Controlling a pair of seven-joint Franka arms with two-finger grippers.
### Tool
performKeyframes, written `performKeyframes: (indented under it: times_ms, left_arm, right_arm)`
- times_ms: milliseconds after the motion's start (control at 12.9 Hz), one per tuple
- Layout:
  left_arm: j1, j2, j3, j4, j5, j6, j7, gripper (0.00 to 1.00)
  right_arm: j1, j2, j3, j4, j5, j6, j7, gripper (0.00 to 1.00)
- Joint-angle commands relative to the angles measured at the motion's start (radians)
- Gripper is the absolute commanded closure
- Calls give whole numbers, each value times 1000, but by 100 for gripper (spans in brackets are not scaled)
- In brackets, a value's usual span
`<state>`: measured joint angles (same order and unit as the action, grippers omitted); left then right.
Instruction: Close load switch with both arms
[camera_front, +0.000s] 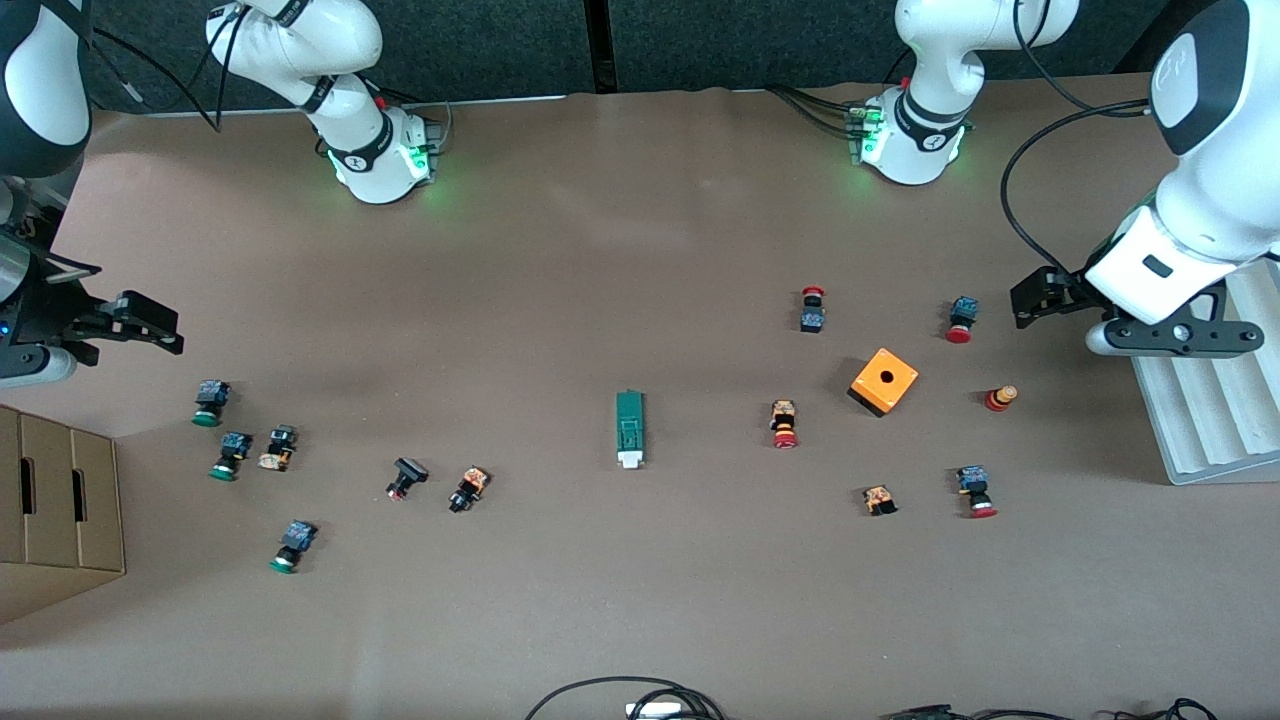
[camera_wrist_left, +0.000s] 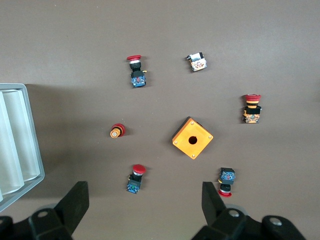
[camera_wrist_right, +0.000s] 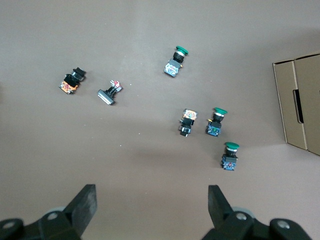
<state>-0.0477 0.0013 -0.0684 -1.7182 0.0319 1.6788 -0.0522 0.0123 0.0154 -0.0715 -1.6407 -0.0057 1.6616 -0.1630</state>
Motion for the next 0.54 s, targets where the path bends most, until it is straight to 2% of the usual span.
performKeyframes:
  times_ms: [0, 463]
  left_arm:
    - [-8, -18, 15, -18, -15, 4, -5, 0]
    - [-9, -9, 13, -14, -12, 5, -6, 0]
  right_arm:
    - [5, 6, -2, 15, -5, 0, -3, 0]
    - [5, 6, -2, 13, -5, 4, -3, 0]
